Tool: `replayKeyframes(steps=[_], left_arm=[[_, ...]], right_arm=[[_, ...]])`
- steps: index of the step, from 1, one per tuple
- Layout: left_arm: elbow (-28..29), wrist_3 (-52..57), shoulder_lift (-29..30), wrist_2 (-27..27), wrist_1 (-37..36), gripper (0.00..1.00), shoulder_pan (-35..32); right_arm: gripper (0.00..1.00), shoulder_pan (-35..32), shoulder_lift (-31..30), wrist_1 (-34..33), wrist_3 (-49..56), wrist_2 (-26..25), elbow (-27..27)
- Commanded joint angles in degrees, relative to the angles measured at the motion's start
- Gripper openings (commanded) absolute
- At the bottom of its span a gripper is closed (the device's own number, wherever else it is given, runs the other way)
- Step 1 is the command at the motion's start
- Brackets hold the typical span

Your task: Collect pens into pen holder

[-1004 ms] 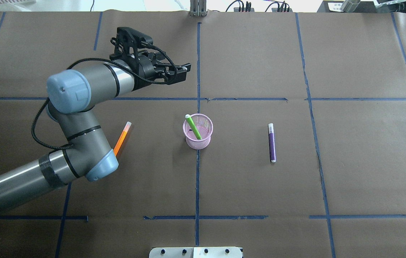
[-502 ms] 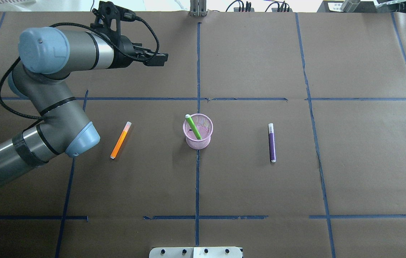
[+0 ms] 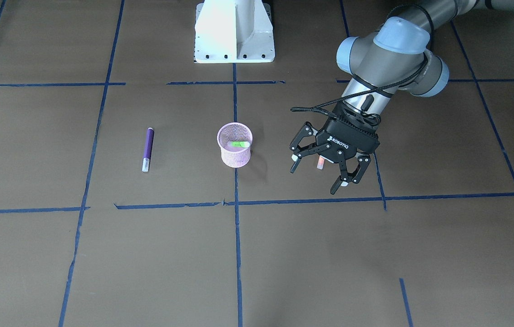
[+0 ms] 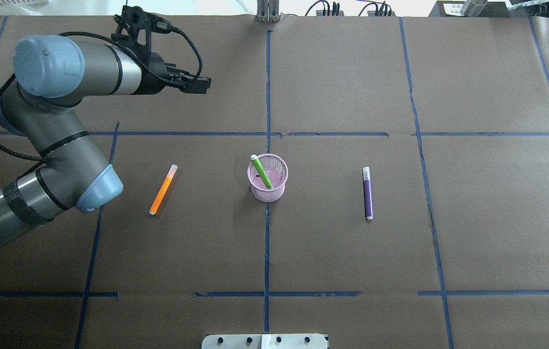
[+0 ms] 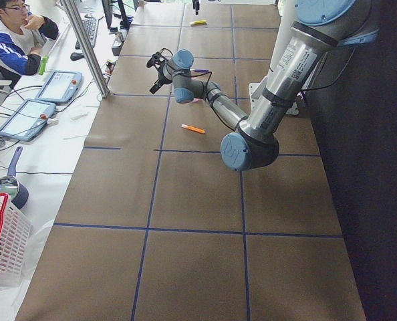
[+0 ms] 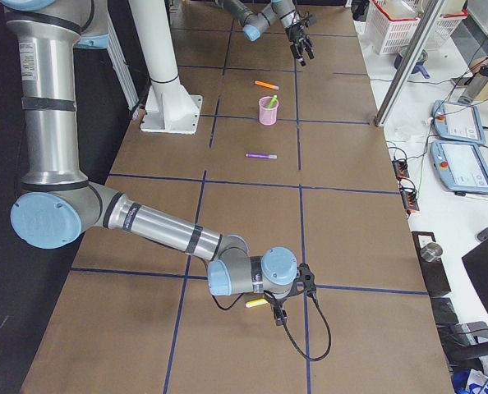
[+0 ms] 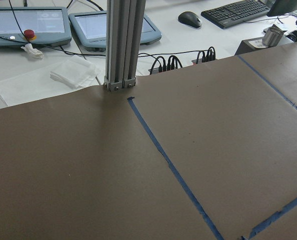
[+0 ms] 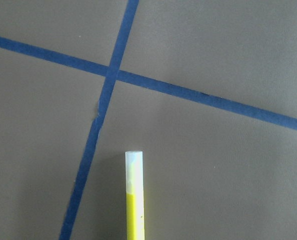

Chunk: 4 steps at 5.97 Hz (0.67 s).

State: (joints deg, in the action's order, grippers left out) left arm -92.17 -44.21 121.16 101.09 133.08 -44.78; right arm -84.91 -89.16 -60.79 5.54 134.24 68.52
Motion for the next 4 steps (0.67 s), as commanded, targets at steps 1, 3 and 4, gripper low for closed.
replayKeyframes(steps=[1,3,4], left_arm=[[-0.03,0.36,-0.23,0.07,0.16,1.00,-0.13],[-0.03,0.36,-0.23,0.07,0.25,1.00,-0.13],[-0.03,0.36,-0.23,-0.01,0.33,1.00,-0.13]], right_arm=[[1.00,3.15,2.05,1.28,-3.58,-0.37,-1.98],[1.00,5.18,2.23,6.27,-4.74,-0.55,-5.39],[1.00,5.72,2.23,8.73,-4.66,-1.43,-7.41]])
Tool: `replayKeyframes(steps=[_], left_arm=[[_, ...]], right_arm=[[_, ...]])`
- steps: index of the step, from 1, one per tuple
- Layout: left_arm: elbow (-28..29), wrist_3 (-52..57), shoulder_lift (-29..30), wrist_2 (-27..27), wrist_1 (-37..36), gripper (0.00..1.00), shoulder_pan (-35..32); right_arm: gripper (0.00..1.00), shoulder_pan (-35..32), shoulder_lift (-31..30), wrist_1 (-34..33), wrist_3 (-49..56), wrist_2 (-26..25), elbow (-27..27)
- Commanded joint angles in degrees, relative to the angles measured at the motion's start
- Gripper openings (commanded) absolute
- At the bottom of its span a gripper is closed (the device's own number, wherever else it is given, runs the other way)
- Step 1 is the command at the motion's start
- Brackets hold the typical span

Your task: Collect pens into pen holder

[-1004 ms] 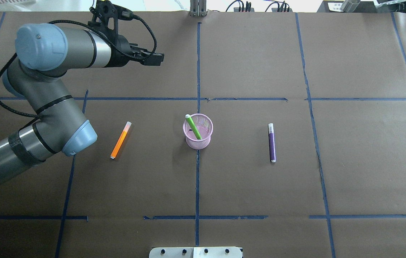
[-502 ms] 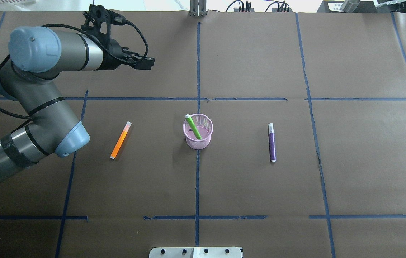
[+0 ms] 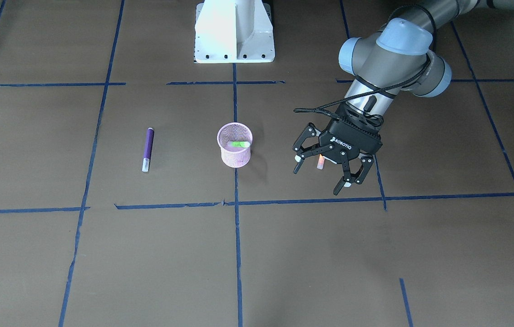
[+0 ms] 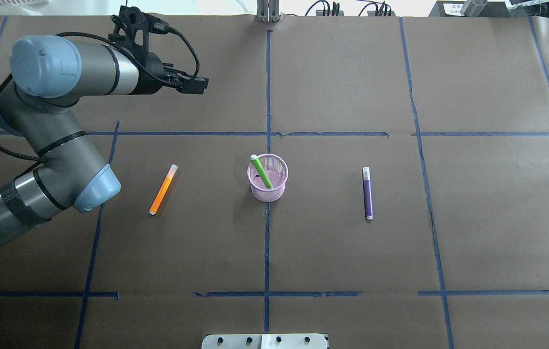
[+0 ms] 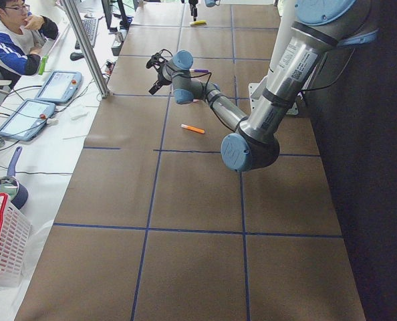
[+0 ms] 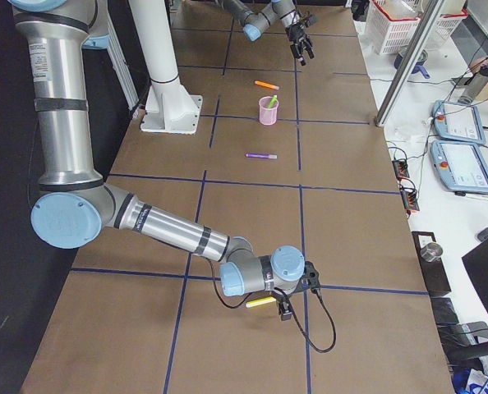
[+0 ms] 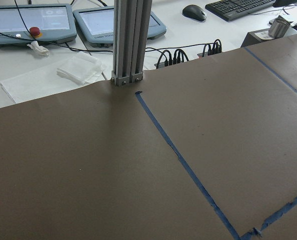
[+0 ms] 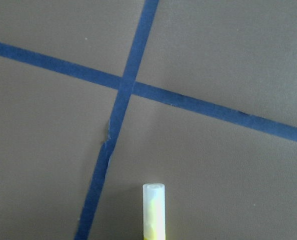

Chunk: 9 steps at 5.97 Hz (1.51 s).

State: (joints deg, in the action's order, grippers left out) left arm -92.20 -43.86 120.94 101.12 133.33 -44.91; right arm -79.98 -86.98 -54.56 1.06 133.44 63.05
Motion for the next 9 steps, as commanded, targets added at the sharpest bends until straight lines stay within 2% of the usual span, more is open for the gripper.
replayKeyframes(steps=[1,3,4,5,6,9], left_arm=[[0.00,0.00,0.00,-0.05,0.08,1.00,0.00],[0.09,0.00,0.00,-0.05,0.08,1.00,0.00],[0.09,0.00,-0.09,-0.05,0.08,1.00,0.00],[0.09,0.09,-0.09,-0.05,0.08,1.00,0.00],[0.18,0.00,-0.09,-0.05,0.08,1.00,0.00],[0.18,0.09,-0.09,-0.05,0.08,1.00,0.09]], right_arm=[[1.00,1.66,0.32,2.61,-0.44,-0.64,-1.88],[0.98,1.85,0.94,2.35,-0.44,-0.55,-1.97],[0.91,1.85,0.94,2.35,-0.44,-0.46,-1.88],[0.71,1.85,0.85,2.35,-0.44,-0.38,-1.88],[0.45,1.85,0.94,2.35,-0.27,-0.29,-1.62],[0.06,1.85,0.85,2.61,0.26,0.15,-0.74]])
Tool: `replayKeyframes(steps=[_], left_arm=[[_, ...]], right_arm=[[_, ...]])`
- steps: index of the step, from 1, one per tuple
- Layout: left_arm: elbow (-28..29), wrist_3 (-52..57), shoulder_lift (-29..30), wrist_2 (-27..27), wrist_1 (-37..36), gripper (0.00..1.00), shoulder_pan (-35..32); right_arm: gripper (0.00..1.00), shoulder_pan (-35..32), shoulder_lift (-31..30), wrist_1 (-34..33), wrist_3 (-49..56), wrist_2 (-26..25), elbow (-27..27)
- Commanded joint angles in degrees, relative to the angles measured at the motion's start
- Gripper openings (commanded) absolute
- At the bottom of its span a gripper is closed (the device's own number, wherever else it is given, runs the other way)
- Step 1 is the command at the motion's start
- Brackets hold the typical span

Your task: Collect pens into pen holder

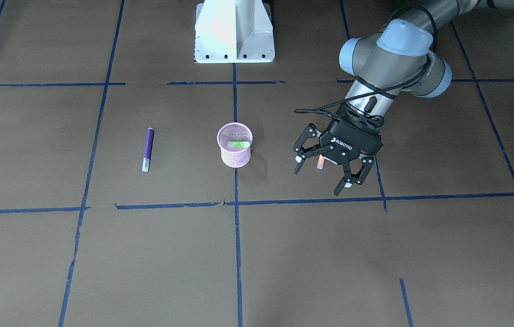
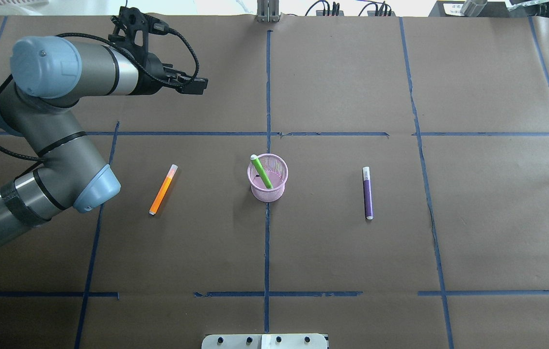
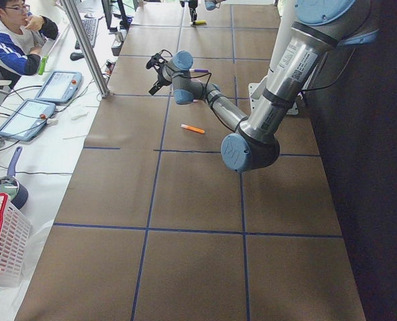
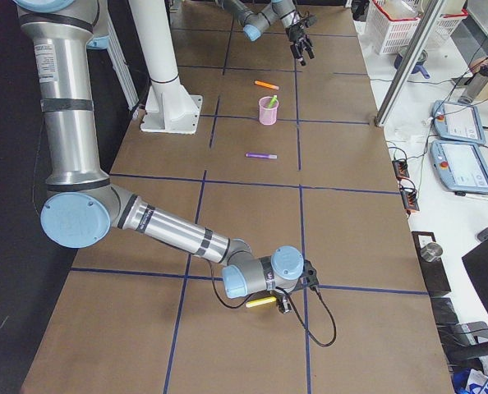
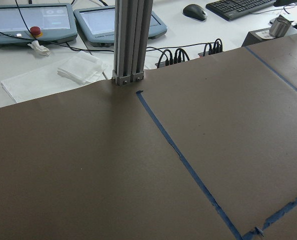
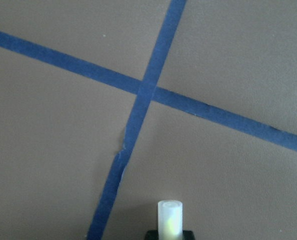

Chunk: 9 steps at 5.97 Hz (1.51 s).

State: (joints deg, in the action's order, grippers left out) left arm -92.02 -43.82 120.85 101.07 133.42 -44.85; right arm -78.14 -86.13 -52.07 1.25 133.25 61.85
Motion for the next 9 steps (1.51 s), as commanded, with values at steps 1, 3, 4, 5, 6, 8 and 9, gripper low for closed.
replayKeyframes(steps=[1,3,4,5,6,8,9], left_arm=[[0.00,-0.04,0.09,0.00,0.09,1.00,0.02],[0.00,-0.04,0.00,1.04,-0.79,1.00,-0.06],[-0.08,-0.04,-1.92,4.71,-3.58,1.00,-0.06],[-0.09,-0.04,-2.80,7.44,-7.95,1.00,0.02],[-0.61,-0.04,-2.73,10.60,-16.00,1.00,0.20],[-1.40,-0.04,-2.72,9.94,-24.50,1.00,2.55],[-0.79,-0.13,-3.07,9.93,-24.61,1.00,4.66]], right_arm=[[0.00,-0.17,-0.79,0.30,0.85,1.83,3.33],[0.00,-1.40,-0.98,0.56,-2.20,7.62,10.53],[0.00,-1.41,-0.89,0.48,-7.27,7.55,17.79],[0.00,-1.41,-0.45,0.57,-15.15,7.29,24.13],[0.00,-1.23,0.16,0.57,-20.27,6.33,29.76],[0.00,2.34,3.66,0.83,-27.68,0.38,38.65],[0.00,6.81,9.08,3.61,-31.97,-4.35,39.22]])
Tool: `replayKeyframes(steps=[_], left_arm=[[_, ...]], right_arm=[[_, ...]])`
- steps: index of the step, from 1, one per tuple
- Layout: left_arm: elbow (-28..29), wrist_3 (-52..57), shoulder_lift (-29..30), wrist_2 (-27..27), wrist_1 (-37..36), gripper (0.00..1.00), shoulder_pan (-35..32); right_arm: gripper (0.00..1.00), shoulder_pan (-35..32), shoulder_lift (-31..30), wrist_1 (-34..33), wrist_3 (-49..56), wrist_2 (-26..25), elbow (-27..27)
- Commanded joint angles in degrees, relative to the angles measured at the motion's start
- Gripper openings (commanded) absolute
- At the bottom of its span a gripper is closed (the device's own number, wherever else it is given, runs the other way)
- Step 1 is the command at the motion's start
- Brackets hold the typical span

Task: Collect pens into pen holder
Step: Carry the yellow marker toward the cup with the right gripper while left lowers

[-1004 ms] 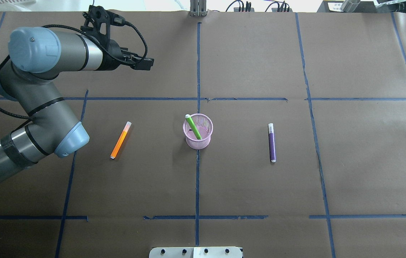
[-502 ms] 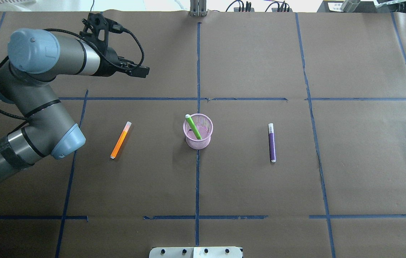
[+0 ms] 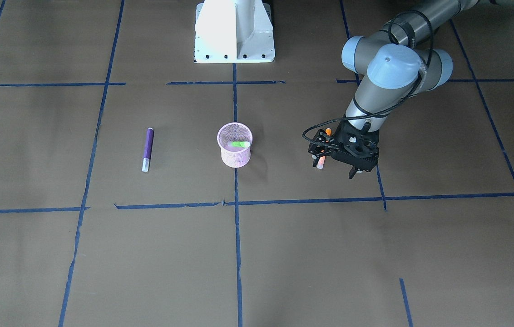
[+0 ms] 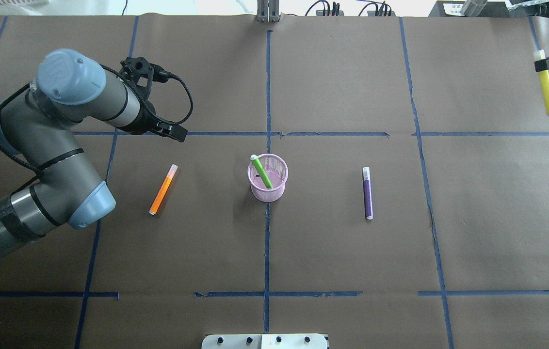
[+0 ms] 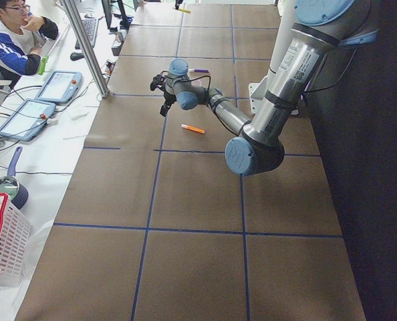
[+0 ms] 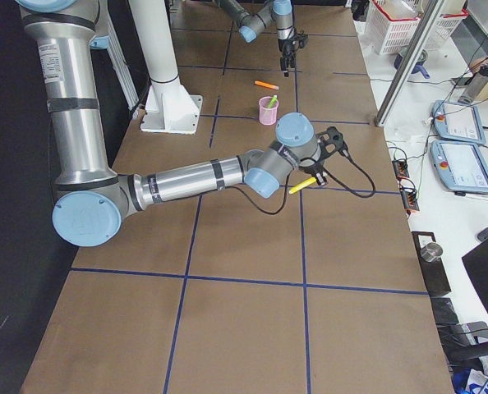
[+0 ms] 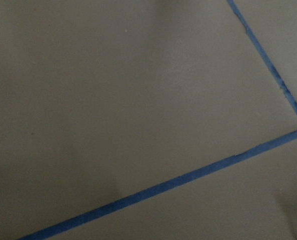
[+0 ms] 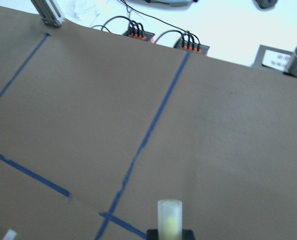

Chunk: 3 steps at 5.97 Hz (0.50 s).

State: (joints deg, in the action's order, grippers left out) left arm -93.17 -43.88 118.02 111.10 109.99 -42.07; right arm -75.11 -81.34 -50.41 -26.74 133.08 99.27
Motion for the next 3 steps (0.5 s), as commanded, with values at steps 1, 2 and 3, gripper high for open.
replayKeyframes(steps=[1,2,3], left_arm=[[0.70,0.03,-0.77,-0.09,-1.10,1.00,2.00],[0.88,0.03,-0.78,-0.09,-1.09,1.00,2.08],[1.06,0.11,-0.95,0.00,-1.18,1.00,2.08]], right_arm=[[0.00,9.92,7.48,7.38,-15.51,-9.37,1.98],[0.00,17.47,8.91,13.09,-22.76,-20.03,2.07],[0.00,24.33,9.36,15.58,-24.66,-28.75,3.55]])
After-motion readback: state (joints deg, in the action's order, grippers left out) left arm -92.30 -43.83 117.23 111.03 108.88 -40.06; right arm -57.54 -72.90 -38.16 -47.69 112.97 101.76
